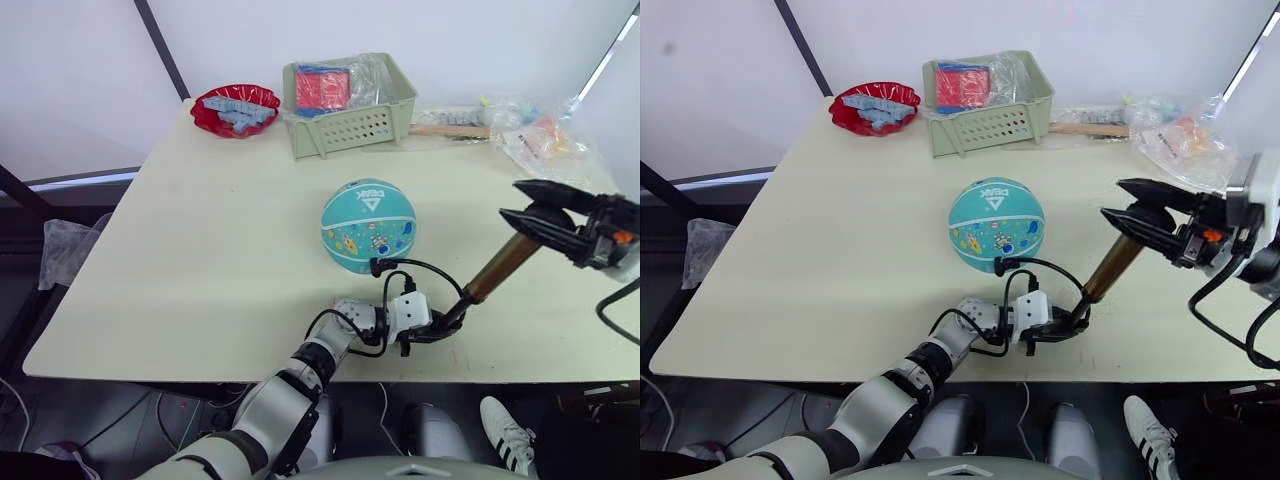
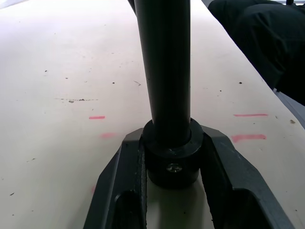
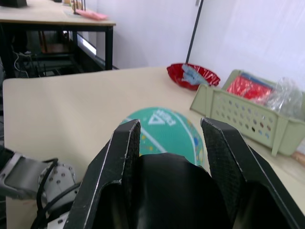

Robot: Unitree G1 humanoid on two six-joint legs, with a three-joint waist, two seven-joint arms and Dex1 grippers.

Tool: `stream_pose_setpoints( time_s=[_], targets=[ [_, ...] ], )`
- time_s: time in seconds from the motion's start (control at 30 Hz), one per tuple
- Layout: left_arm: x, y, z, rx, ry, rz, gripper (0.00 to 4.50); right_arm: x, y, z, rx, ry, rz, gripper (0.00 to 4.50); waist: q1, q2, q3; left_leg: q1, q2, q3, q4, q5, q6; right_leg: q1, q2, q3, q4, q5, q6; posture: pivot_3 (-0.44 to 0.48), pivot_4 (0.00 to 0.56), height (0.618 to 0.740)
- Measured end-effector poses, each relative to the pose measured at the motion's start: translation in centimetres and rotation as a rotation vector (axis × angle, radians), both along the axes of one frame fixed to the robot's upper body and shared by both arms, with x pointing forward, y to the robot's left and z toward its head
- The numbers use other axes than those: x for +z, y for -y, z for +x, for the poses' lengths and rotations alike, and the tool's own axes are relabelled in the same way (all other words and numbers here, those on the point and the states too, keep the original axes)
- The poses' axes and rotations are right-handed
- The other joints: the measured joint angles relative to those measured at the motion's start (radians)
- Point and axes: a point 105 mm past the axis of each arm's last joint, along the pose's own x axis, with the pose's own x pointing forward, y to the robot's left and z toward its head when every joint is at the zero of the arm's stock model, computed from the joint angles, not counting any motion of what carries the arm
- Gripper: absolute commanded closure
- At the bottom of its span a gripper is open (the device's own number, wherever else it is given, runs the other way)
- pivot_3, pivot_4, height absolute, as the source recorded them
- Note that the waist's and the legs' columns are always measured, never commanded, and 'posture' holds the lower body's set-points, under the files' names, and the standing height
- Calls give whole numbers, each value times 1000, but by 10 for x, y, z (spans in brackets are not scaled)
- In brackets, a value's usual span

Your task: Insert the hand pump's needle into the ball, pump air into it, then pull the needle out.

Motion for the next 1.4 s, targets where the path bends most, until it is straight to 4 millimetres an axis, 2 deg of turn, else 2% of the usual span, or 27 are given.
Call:
stream_pose_setpoints(
  time_s=[0.1, 0.37, 0.6, 1.0, 1.27, 1.4],
  targets=[
    [0, 0, 0, 0, -1, 0, 3466, 8, 1, -1, 3, 13, 16, 2971, 0, 0, 0, 0, 0, 0, 0, 0, 0, 0, 0, 0, 0, 0, 0, 0, 150, 738],
    [-1, -1, -1, 1, -3, 2, 3466, 4, 0, -2, -9, 13, 27, 2971, -1, 0, -1, 0, 0, -1, 0, 0, 0, 1, 1, 0, 0, 0, 0, 0, 150, 738],
    [-2, -3, 0, 8, -1, 8, 3466, -20, -5, -2, -20, 9, 18, 2971, -4, -4, -5, 2, 1, -2, 0, 0, 0, 3, 2, -1, 0, 0, 0, 0, 150, 738],
    [-5, -6, 1, 12, -7, 19, 3466, -89, -18, 6, -13, -40, -24, 2971, -6, -9, -16, 4, 2, -4, 0, 0, 0, 5, 3, -3, 0, 0, 0, 0, 150, 738],
    [-5, -6, 0, 13, -9, 20, 3466, -119, -23, 7, -25, -86, -46, 2971, -6, -10, -17, 4, 2, -6, 0, 0, 0, 6, 3, -6, 0, 0, -1, 0, 150, 738],
    [-5, -5, 0, 12, -9, 19, 3466, -124, -24, 6, -24, -108, -57, 2971, -6, -9, -17, 4, 2, -7, 0, 0, 0, 6, 3, -6, -1, 0, -1, 0, 150, 738]
  ],
)
